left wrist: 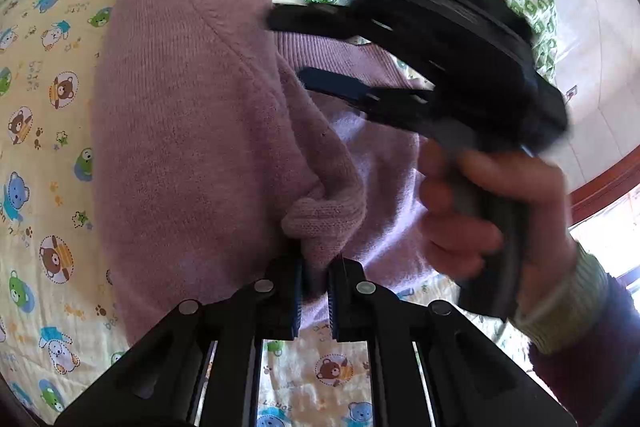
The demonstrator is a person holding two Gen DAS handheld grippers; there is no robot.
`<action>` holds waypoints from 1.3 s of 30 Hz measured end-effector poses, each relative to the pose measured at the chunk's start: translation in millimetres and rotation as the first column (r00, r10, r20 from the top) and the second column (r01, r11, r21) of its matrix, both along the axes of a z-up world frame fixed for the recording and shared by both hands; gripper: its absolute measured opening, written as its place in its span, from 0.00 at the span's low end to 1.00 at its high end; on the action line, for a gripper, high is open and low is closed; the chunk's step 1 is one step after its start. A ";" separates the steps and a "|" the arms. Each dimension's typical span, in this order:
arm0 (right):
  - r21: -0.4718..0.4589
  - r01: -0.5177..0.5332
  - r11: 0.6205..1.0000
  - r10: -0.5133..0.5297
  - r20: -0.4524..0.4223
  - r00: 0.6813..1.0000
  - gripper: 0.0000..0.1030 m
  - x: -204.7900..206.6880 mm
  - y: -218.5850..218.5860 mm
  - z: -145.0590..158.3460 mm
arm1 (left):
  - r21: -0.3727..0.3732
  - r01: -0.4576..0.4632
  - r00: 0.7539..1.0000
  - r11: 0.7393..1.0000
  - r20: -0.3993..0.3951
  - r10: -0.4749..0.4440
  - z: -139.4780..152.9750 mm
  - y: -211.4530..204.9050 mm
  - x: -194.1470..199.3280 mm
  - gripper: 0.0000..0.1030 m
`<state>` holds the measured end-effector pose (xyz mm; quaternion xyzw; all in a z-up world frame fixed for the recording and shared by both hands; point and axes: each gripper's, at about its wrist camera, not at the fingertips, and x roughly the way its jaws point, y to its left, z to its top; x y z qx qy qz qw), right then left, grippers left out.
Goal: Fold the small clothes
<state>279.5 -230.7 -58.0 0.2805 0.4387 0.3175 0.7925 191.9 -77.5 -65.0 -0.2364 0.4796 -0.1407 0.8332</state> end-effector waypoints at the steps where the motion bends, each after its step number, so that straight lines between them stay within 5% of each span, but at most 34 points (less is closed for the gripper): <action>1: 0.008 -0.029 1.000 0.029 -0.011 1.000 0.66 10.7 11.0 -2.4 | -0.006 -0.001 1.000 1.000 -0.001 0.001 0.2 2.2 -1.6 0.08; 4: 0.041 -0.097 0.994 0.098 -0.012 0.995 0.62 31.9 34.2 -5.6 | -0.015 -0.004 1.000 1.000 -0.001 0.004 0.5 8.5 -5.9 0.08; 7: 0.095 -0.128 0.987 0.131 -0.034 0.991 0.47 52.1 50.5 -7.6 | -0.015 -0.009 1.000 1.000 0.000 0.009 0.9 13.7 -10.7 0.08; 10: 0.100 -0.114 0.988 0.122 -0.077 0.990 0.16 68.6 57.7 -12.2 | -0.021 -0.013 1.000 1.000 -0.003 0.013 3.3 15.5 -11.6 0.08; 17: 0.108 -0.091 0.990 0.087 0.040 0.995 0.14 44.5 29.6 34.7 | -0.077 0.085 0.993 0.993 0.084 -0.079 45.2 -14.7 -7.0 0.08; 23: 0.033 0.032 0.999 -0.036 0.149 0.988 0.14 6.3 -53.6 74.8 | -0.075 0.235 0.967 0.969 0.114 -0.226 51.0 -79.6 11.4 0.08; 32: -0.004 0.181 0.983 -0.181 0.056 0.982 0.14 -13.5 -135.6 18.2 | -0.010 0.316 0.949 0.949 -0.003 -0.316 -0.3 -122.4 25.4 0.08; 39: -0.039 0.196 0.980 -0.195 0.028 0.980 0.14 -11.9 -144.0 -11.6 | 0.015 0.327 0.944 0.945 -0.056 -0.325 -20.4 -119.0 32.1 0.09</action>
